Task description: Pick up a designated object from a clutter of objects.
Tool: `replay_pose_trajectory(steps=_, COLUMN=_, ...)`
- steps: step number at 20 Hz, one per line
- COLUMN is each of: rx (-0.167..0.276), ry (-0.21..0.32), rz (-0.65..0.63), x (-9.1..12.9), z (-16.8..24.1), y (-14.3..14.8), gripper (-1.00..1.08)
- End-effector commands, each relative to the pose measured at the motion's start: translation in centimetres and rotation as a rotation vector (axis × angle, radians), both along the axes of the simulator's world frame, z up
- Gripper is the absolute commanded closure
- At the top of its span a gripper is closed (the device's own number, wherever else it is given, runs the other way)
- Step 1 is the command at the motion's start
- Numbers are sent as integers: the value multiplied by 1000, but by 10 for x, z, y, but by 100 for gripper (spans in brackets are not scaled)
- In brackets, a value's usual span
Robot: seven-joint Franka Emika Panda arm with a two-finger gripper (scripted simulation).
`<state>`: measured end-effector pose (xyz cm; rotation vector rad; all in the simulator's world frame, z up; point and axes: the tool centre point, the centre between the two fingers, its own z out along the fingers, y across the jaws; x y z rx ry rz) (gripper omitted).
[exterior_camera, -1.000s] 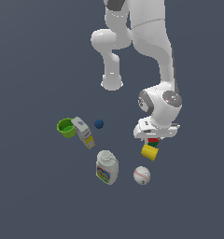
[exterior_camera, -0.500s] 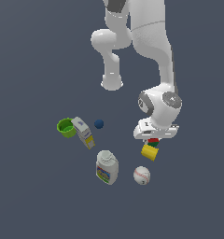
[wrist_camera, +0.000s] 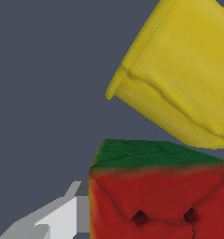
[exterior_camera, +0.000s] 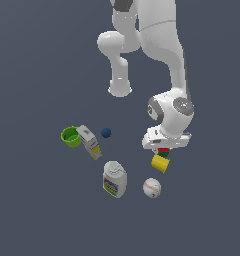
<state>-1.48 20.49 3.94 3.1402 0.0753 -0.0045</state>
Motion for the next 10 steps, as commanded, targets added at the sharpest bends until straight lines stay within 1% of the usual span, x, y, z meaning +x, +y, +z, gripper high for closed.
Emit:
replay_pose_trajectory(steps=1, rx=1, ry=-3, rz=-1, x=4, z=9, y=-7, gripper=108)
replay_pose_trajectory(steps=5, rx=1, ry=-3, rz=-1, x=13, z=30, y=-25, gripper=108)
replay_pose_trajectory(steps=10, rx=2, ry=-2, rz=-1, x=29, z=68, y=-56, gripper=108)
